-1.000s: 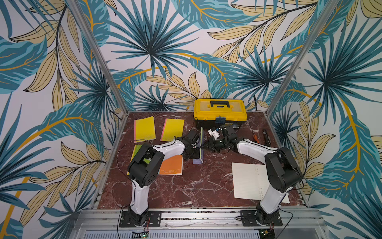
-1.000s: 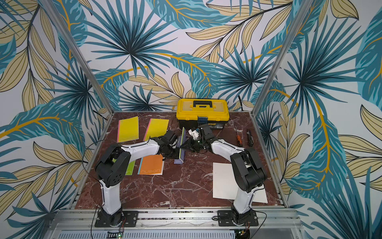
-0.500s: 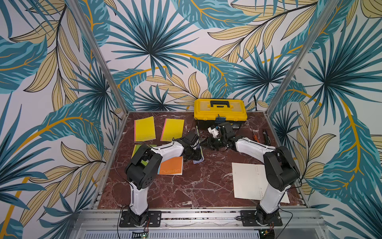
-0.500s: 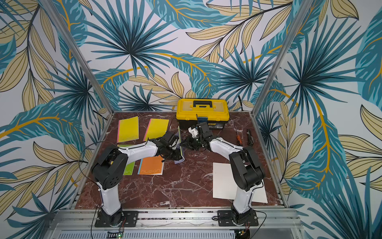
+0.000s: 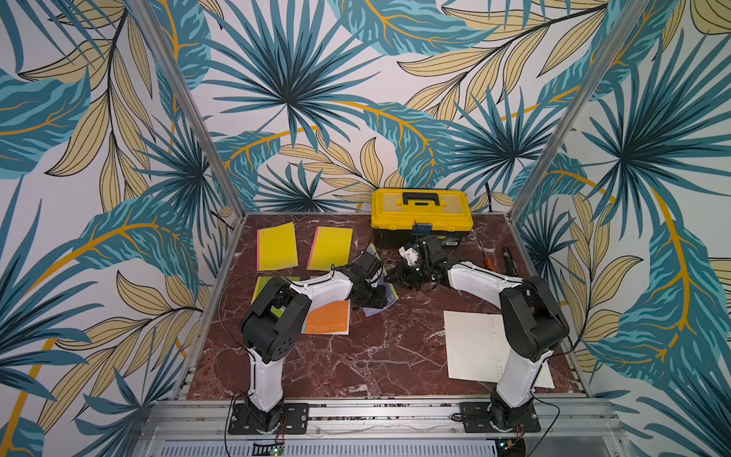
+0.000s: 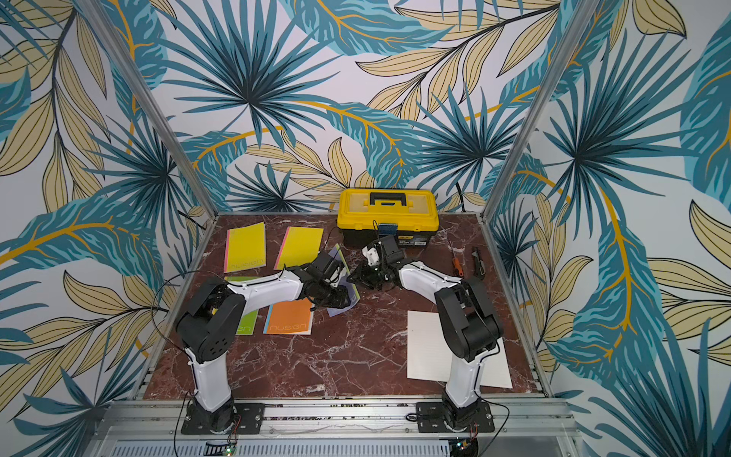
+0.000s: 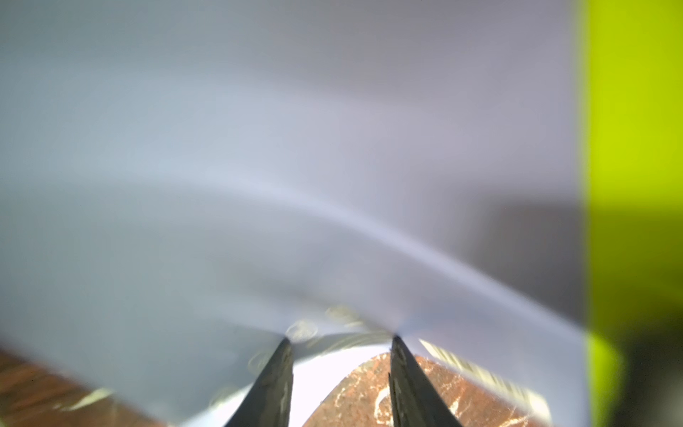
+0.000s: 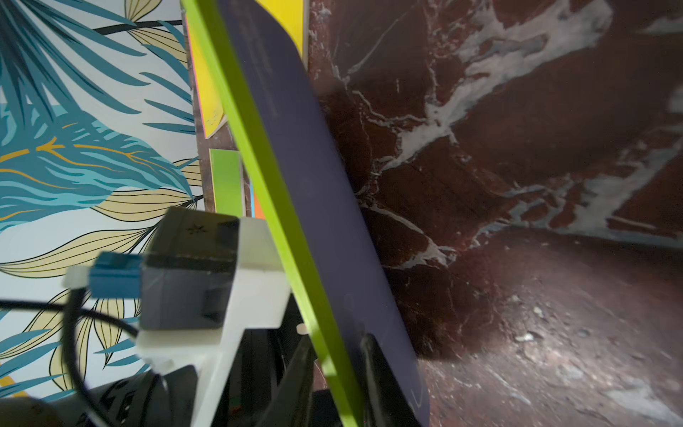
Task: Close the notebook
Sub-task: Pick up the notebook from the center of the board.
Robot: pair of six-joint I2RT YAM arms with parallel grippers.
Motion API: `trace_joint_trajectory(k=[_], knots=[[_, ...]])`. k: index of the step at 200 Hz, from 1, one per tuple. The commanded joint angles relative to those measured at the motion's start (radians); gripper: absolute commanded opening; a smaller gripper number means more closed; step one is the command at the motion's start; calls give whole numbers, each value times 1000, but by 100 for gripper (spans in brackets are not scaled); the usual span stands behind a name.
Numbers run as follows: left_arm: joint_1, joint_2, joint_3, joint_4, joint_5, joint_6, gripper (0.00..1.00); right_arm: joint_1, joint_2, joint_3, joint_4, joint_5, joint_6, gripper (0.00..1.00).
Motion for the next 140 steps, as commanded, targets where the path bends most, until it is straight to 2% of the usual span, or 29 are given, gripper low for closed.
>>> trace_joint_trajectory(k=[1,32,52,140], knots=[[-20,-32,0,79,40,23,44,32,18,17,-86,-16,-33,23],[-20,-32,2,79,40,23,44,31,30,21,-101,-8,-44,10],[-20,-40,3,73,34,25,44,31,31,31,-136,21,-63,6],[9,-180,74,-116,-123,51,44,28,-128,186,-535,341,-246,5]])
